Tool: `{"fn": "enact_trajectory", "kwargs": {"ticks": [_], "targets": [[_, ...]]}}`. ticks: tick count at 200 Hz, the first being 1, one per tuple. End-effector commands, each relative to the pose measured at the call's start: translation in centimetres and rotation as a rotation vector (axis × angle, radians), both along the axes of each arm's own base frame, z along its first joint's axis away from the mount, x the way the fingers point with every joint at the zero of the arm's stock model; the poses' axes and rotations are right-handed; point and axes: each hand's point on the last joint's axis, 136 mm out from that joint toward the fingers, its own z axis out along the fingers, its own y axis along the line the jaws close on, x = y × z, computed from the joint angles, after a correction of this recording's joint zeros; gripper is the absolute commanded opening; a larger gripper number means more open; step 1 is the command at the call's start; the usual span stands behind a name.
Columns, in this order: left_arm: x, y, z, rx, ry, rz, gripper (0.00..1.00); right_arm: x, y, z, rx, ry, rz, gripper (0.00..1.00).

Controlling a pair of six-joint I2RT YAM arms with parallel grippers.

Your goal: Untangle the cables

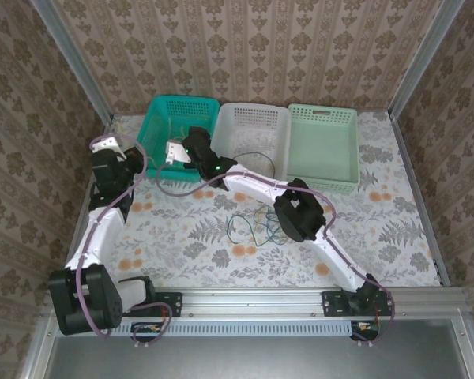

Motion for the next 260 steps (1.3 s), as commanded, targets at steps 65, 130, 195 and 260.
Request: {"fn": "enact_trajectory", "kwargs": {"ticks": [65, 130, 195, 260], "targets": [[2.2, -2.2, 7.0, 0.046, -0.261, -0.059, 0.0, -8.1, -6.3, 12.5, 0.564, 0.188, -0.044, 0.83], [4.6, -2.9, 9.6, 0.153, -0.356, -0.058, 0.0, -11.8, -12.1, 13.0, 0.702, 0.291, -0.147, 0.83], [3.0, -1.7, -0.4, 0.139, -0.151, 0.019, 0.08, -16.9, -24.6, 4.3, 0.68, 0.5, -0.539, 0.81], [0.4, -3.8, -3.0, 0.133, -0.046, -0.017, 0.82, -23.4, -29.8, -3.1, 0.78, 0.799, -0.816, 0.69]]}}
